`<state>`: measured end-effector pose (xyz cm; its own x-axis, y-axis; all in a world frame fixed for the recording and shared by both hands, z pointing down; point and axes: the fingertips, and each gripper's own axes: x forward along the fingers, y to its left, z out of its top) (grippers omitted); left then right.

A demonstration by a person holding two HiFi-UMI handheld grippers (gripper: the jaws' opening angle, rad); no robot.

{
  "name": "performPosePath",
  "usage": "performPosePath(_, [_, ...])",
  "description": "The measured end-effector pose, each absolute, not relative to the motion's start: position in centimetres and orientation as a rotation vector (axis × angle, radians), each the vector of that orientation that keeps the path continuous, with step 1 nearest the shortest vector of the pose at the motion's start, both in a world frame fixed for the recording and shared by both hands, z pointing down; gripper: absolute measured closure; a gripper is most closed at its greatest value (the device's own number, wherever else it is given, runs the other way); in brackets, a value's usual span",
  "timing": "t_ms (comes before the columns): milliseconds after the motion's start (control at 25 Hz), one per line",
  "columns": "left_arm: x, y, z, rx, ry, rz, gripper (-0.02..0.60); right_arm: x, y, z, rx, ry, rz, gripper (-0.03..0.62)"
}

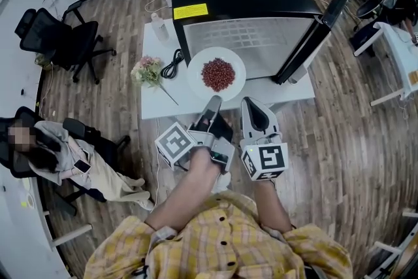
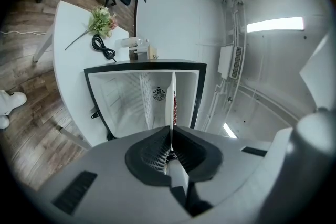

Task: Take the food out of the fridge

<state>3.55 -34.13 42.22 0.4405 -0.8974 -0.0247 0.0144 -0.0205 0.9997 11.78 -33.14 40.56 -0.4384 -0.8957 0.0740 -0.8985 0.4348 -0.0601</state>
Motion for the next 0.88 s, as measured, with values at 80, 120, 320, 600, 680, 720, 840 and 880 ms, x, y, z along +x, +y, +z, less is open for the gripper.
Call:
performPosePath(80, [3.7,-33.6,42.3,1.404,-0.851,-0.882,0.563,11.7,-32.7,40.4,1.648,-2.644,0.135,0.586])
performPosePath(120, [3.7,-33.4,42.3,1.405,-0.852,-0.88,0.563,11.7,-32.5,40.4,1.648,-2.647,0.132,0.586])
performPosePath(320, [3.8,-32.8,42.1,1.409,-0.85,-0.879,0.563,11.6,-32.0,40.1,1.649,-2.656,0.121,0.586])
performPosePath(600, [3.8,-32.8,41.8,1.417,-0.854,-0.892,0.563,11.6,-31.7,40.1,1.636,-2.665,0.118,0.586])
performPosePath(680, [3.8,-32.7,41.7,1.42,-0.856,-0.893,0.563,11.6,-31.8,40.0,1.633,-2.668,0.115,0.586])
performPosePath(720, [3.8,-32.8,41.6,1.421,-0.859,-0.893,0.563,11.6,-31.8,39.9,1.632,-2.669,0.115,0.586])
performPosePath(840, [3.5,-32.8,41.4,1.422,-0.867,-0.897,0.563,11.5,-31.9,39.8,1.63,-2.673,0.114,0.586])
performPosePath(880, [3.3,-32.8,41.4,1.422,-0.871,-0.897,0.563,11.5,-31.9,39.7,1.63,-2.674,0.112,0.586])
